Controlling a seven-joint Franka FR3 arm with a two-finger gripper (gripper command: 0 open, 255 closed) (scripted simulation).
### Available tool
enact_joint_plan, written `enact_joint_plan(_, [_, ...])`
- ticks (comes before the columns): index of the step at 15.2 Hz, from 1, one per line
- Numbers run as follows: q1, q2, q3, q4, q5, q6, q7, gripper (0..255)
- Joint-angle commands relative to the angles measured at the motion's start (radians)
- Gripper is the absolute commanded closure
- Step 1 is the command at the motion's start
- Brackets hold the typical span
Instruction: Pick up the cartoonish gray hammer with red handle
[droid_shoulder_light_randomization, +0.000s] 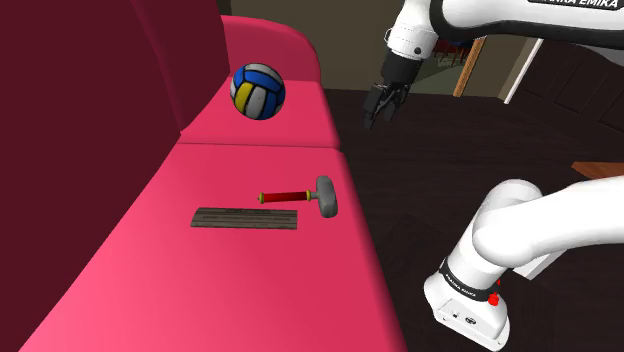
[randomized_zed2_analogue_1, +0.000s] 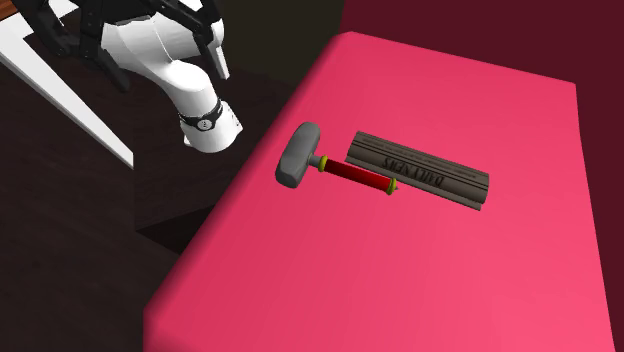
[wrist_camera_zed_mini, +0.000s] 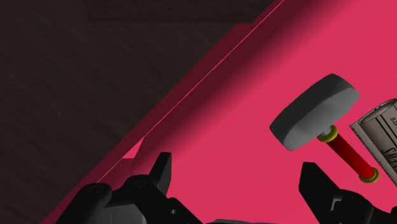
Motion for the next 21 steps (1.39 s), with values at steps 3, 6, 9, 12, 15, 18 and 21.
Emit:
enact_joint_plan(3, [0.030, 0.062, 0.020, 0.011, -0.004, 0.041, -0.046, 0])
enact_joint_plan(6, [0.073, 0.154, 0.052, 0.031, -0.014, 0.099, -0.111, 0])
enact_joint_plan(9, [0.113, 0.243, 0.086, 0.052, -0.027, 0.152, -0.173, 0])
enact_joint_plan(12, [0.149, 0.329, 0.122, 0.075, -0.045, 0.200, -0.232, 0])
enact_joint_plan(15, [0.183, 0.411, 0.161, 0.097, -0.067, 0.244, -0.286, 0])
enact_joint_plan(18, [0.215, 0.491, 0.200, 0.117, -0.096, 0.286, -0.336, 0])
enact_joint_plan(21, [0.242, 0.555, 0.234, 0.132, -0.125, 0.319, -0.374, 0])
